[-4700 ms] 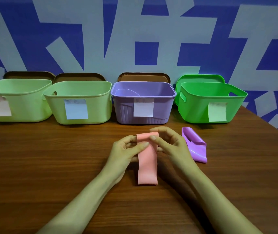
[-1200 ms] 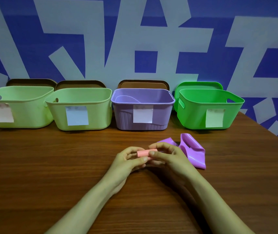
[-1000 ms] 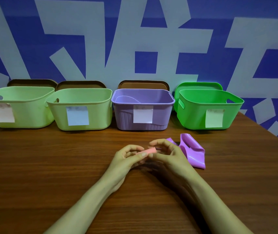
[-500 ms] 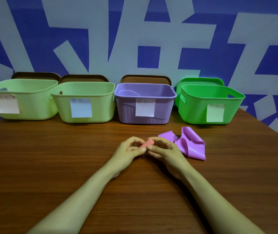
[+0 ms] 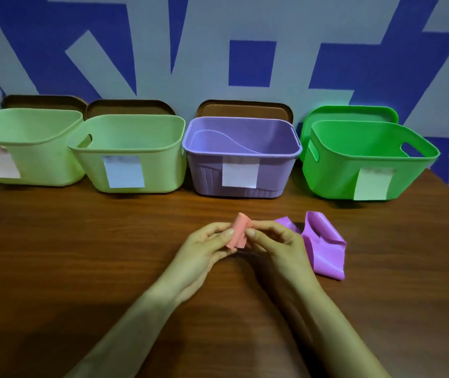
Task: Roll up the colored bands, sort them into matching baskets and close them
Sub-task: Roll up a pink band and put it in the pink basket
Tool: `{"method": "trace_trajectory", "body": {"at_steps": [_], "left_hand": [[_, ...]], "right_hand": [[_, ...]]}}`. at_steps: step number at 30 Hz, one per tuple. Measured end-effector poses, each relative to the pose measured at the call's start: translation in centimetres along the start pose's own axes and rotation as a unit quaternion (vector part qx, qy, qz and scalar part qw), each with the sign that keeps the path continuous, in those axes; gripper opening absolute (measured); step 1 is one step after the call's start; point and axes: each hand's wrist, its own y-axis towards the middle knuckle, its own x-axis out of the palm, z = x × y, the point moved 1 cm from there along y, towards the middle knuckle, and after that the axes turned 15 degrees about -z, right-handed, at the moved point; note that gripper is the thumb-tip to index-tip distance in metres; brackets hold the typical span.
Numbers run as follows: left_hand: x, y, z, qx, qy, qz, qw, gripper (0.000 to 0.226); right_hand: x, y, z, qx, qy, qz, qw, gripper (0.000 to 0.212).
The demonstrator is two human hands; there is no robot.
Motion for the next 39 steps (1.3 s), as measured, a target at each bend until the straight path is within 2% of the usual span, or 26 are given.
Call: {"method": "trace_trajectory", "body": {"at_steps": [4,12,16,22,27,34,39], "left_hand": [[0.9,2.2,5.1,-0.013,-0.030,0.047,0.998,0.021],[3.4,7.3,15.9,-0.015,-0.055,0.164,0.985,0.010],[2.7,8.5,19.5,-0.030,-0.049,0.157,0.986,0.009],[-0.2,9.2,23.3,-0.030,-0.037,0.142,0.989,0.013],[-6.7,8.1,26.0,-0.007,-0.036,0.166,0.986,0.013],[-22.0,3.8,29.3,-0.013,-0.005,0.259,0.966,0.015],[-33.6,0.6,30.5,-0.071,0.053,0.304,0.949,0.026]], "right_hand": [[1.3,3.4,-5.0,0.026,-0.057,0.029,0.998,0.015],[5.7,9.9,-15.4,0.068,-0.014,0.020,0.997,0.018],[6.9,11.9,-18.5,0.086,0.006,0.008,0.996,0.018],[9.6,15.2,-20.2,0.091,-0.036,-0.049,0.994,0.014],[15.0,20.8,-18.4,0.120,-0.025,-0.088,0.988,0.010],[27.2,31.1,-9.6,0.200,-0.042,-0.161,0.966,0.004],[35.5,37.3,-2.5,0.265,-0.046,-0.165,0.949,0.019]]}}
